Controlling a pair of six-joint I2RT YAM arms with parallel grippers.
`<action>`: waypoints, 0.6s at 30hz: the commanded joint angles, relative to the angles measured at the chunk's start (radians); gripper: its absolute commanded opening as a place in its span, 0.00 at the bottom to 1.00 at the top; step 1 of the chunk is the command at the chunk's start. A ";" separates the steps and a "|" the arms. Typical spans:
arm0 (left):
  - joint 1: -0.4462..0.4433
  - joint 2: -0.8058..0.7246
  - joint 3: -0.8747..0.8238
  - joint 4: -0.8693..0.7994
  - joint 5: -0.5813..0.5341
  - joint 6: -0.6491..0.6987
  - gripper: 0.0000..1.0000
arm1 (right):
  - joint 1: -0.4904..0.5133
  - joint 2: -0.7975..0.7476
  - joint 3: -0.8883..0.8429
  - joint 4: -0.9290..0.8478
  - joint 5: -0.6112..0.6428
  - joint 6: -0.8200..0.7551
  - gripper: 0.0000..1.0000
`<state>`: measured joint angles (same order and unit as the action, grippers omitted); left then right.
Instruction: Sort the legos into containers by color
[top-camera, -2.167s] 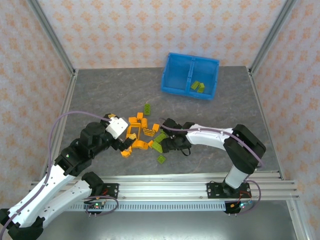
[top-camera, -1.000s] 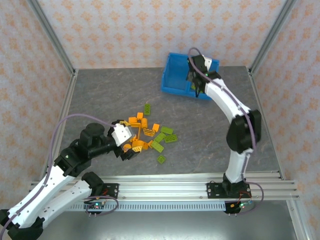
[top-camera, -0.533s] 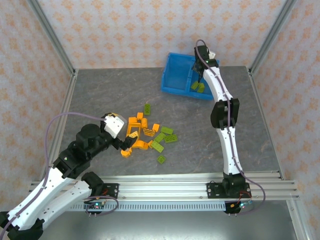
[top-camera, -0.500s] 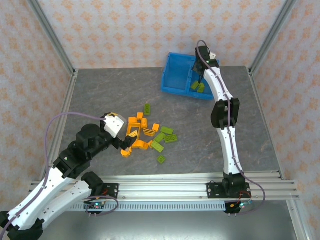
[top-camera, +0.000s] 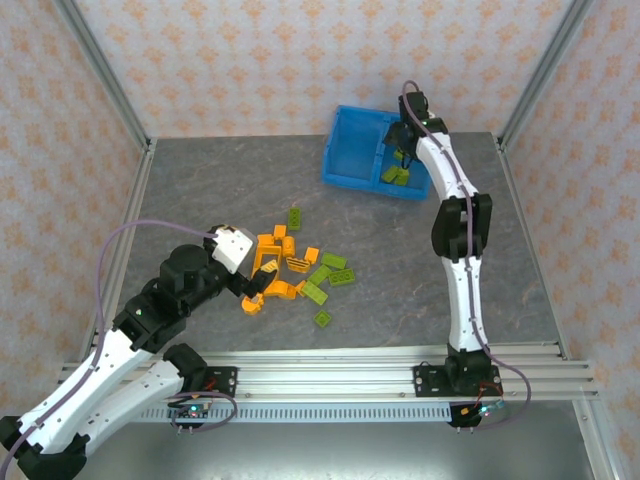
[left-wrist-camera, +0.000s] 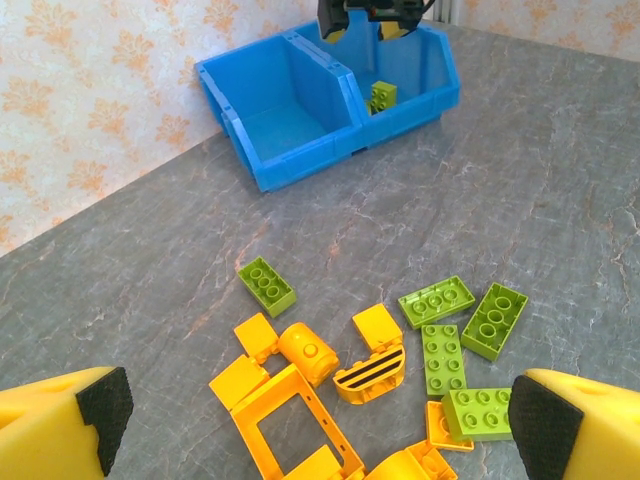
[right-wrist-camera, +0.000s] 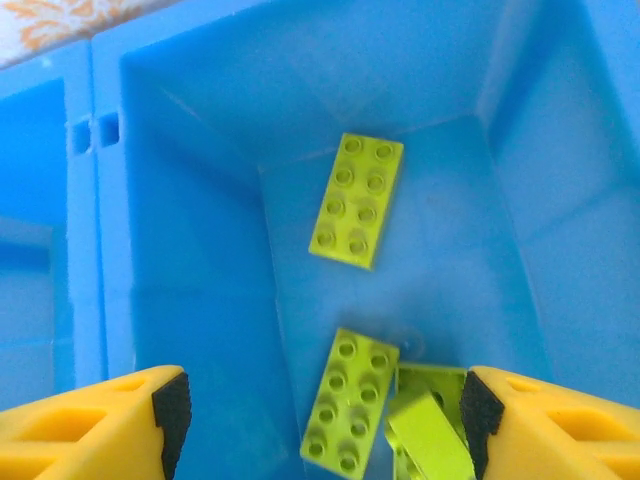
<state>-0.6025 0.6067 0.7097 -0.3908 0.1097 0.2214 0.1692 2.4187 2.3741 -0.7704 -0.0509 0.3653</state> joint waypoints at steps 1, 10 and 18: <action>0.000 -0.005 -0.010 0.033 -0.029 0.009 1.00 | 0.023 -0.161 -0.142 0.046 -0.007 -0.014 0.74; 0.000 -0.008 -0.011 0.021 -0.030 0.028 1.00 | 0.153 -0.737 -0.973 0.342 -0.108 -0.091 0.76; 0.000 0.016 -0.001 -0.008 -0.006 0.054 1.00 | 0.458 -1.013 -1.348 0.283 -0.102 -0.164 0.87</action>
<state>-0.6025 0.6140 0.7094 -0.3923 0.0967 0.2459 0.5797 1.4288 1.0817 -0.4778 -0.1608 0.2317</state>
